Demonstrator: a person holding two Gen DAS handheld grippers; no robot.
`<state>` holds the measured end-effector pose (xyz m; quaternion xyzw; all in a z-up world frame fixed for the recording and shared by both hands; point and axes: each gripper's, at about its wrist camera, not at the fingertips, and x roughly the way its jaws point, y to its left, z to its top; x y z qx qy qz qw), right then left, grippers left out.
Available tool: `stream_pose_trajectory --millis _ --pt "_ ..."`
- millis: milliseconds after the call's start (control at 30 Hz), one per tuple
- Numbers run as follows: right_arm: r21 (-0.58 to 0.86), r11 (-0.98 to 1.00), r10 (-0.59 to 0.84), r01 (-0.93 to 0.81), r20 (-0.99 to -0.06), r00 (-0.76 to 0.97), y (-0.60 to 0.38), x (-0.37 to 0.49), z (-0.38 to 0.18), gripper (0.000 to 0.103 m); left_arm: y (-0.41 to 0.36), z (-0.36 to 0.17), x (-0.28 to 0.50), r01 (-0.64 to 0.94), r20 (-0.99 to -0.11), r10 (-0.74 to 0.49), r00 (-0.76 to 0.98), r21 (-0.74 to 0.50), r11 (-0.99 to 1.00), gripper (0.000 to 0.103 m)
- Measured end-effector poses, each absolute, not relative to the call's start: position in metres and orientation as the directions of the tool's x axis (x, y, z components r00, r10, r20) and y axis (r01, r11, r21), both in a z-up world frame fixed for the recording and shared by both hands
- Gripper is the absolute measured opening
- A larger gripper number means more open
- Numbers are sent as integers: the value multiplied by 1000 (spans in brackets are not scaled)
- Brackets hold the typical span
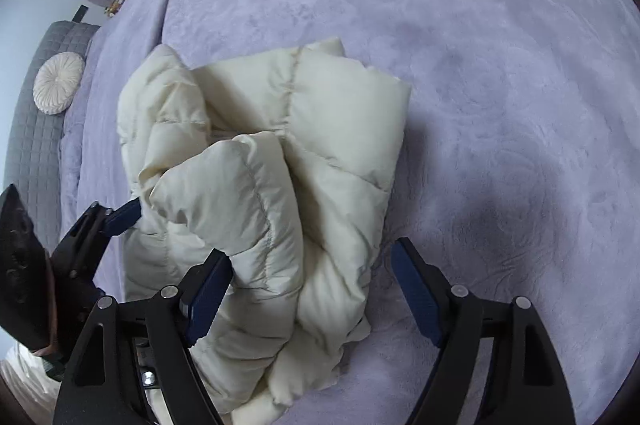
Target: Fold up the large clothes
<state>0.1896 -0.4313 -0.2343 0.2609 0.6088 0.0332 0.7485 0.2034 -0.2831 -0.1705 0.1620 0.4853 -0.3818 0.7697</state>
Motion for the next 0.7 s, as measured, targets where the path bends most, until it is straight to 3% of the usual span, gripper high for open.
stream_pose_trajectory --millis 133,300,367,400,533,700 --pt "570 752 506 332 -821 264 -448 190 -280 87 -275 -167 210 726 -869 -440 226 -151 671 86" --pt "647 691 575 321 -762 298 -457 186 -299 90 -236 -141 232 634 -863 -463 203 -244 734 86" --pt "659 686 589 308 -752 295 -460 186 -300 90 -210 -135 243 570 -861 -467 200 -285 770 103" --pt "666 682 597 303 -746 295 -461 186 -301 91 -195 -134 249 535 -856 -478 198 -314 784 103" --pt "688 667 618 285 -725 304 -464 183 -303 91 -152 -158 274 406 -850 -517 102 -439 801 103" --pt "715 646 643 265 -698 316 -465 184 -305 91 -156 -205 279 325 -793 -606 -59 -589 740 103"
